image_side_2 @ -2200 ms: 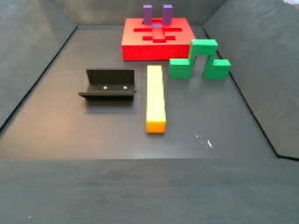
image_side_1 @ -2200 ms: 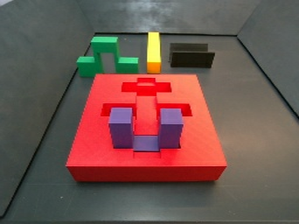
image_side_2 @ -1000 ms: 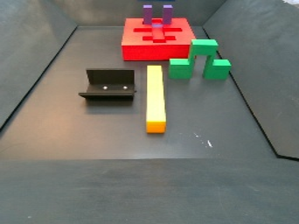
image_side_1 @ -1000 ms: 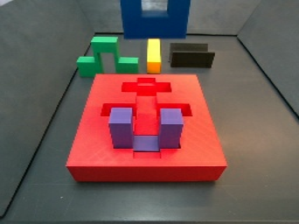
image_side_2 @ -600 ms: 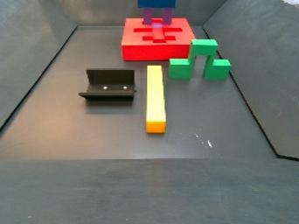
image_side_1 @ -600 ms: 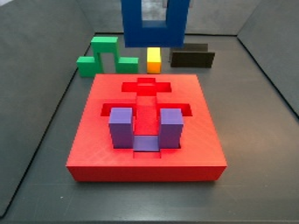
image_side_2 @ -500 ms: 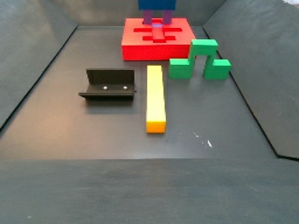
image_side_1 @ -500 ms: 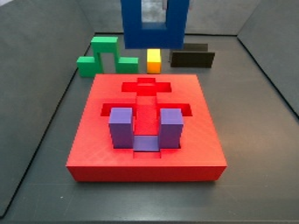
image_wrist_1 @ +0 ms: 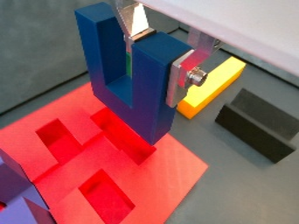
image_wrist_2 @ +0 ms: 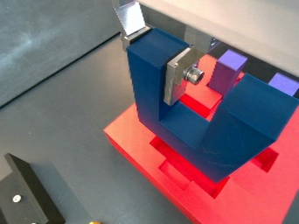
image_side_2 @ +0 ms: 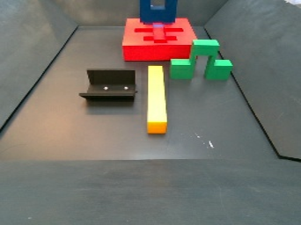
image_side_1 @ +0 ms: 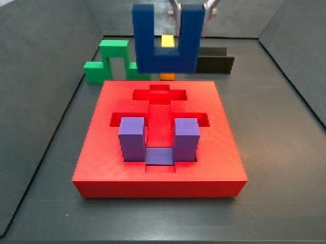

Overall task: Pick up the blue object. Move up. Move to above the board. Insert the blue object.
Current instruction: Insert the blue object.

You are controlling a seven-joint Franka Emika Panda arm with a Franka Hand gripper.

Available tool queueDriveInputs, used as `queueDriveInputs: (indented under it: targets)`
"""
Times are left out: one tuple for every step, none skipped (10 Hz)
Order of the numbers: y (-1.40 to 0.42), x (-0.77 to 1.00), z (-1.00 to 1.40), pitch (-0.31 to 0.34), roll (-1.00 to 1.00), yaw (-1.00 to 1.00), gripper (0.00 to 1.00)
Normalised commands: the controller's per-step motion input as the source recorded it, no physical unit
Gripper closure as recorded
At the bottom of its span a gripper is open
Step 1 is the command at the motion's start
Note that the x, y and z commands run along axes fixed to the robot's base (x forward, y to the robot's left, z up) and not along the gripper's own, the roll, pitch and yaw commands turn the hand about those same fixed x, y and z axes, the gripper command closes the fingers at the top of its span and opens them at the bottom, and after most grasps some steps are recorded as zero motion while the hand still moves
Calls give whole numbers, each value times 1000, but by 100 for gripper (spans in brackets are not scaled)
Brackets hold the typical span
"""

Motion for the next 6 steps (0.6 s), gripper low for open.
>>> queueDriveInputs:
  targets:
    - [-20, 129, -363, -150, 164, 0, 100]
    - [-14, 103, -343, -149, 160, 0, 100]
    - [-3, 46, -294, -123, 151, 0, 100]
    - [0, 0, -200, -80, 83, 0, 100]
    - [0, 0, -146, -49, 40, 0, 100]
    - [-120, 0, -40, -14, 3, 91, 100]
